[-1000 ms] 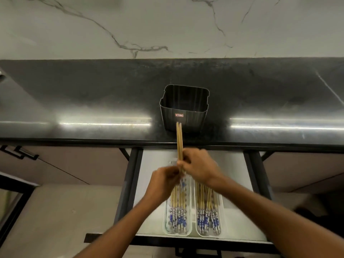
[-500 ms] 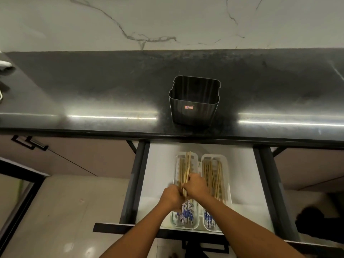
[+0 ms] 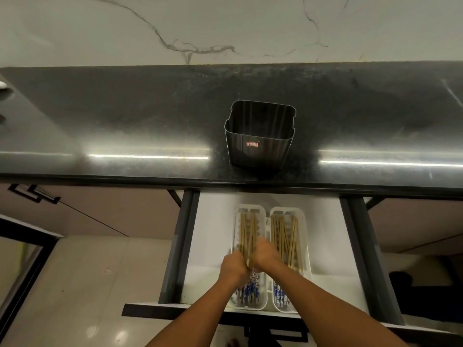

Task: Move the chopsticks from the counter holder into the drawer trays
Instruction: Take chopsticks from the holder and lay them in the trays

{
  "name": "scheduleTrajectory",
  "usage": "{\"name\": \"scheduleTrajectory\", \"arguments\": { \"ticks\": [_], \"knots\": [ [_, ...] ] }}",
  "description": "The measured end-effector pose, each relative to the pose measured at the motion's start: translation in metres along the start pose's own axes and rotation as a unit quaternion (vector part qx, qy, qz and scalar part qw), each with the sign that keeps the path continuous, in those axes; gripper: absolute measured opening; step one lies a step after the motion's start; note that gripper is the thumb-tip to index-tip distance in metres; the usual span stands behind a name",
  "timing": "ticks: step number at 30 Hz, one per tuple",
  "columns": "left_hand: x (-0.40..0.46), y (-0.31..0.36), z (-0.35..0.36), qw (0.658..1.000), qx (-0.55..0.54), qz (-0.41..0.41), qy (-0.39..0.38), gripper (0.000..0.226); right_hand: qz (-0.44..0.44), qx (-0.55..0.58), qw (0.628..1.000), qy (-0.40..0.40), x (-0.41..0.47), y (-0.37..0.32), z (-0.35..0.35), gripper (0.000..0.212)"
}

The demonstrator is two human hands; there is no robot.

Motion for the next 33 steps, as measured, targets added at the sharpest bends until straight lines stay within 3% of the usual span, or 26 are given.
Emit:
{"name": "scheduleTrajectory", "arguments": {
  "ticks": [2, 6, 10, 16, 20, 24, 33],
  "knots": [
    [-0.002, 0.001, -0.004, 1.000, 0.007, 0.010, 0.003, 0.018, -0.020, 0.016, 1.000, -0.002, -0.002, -0.001, -0.004, 0.011],
    [-0.009, 0.003, -0.019, 0.997, -0.054, 0.050, -0.021, 0.022, -0.074, 0.111, 0.990, 0.036, -0.019, 0.003, -0.022, 0.016],
    [-0.023, 0.003, -0.034, 0.987, -0.107, 0.099, -0.071, 0.016, -0.166, 0.052, 0.985, -0.020, -0.049, 0.003, -0.037, 0.017],
    [-0.065, 0.012, -0.028, 0.965, 0.021, 0.190, -0.176, 0.036, -0.249, -0.017, 0.951, -0.183, -0.097, 0.002, -0.022, 0.036],
    [-0.095, 0.011, -0.009, 0.937, 0.109, 0.215, -0.255, 0.044, -0.276, -0.070, 0.932, -0.224, -0.124, -0.004, -0.011, 0.037],
    [-0.111, 0.012, -0.006, 0.920, 0.202, 0.263, -0.209, 0.041, -0.286, -0.126, 0.926, -0.211, -0.134, -0.010, -0.005, 0.040],
    [-0.117, 0.008, -0.005, 0.921, 0.249, 0.286, -0.092, 0.039, -0.301, -0.171, 0.929, -0.131, -0.139, -0.010, -0.003, 0.036]
  ]
}}
Point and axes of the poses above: each hand's wrist, its own x-axis towards the middle knuckle, its own z-axis out of the palm, y = z × x, the point moved 8 cm from there along x, towards the middle knuckle, and after that the axes turned 14 degrees about -z, right-handed, at the moved point
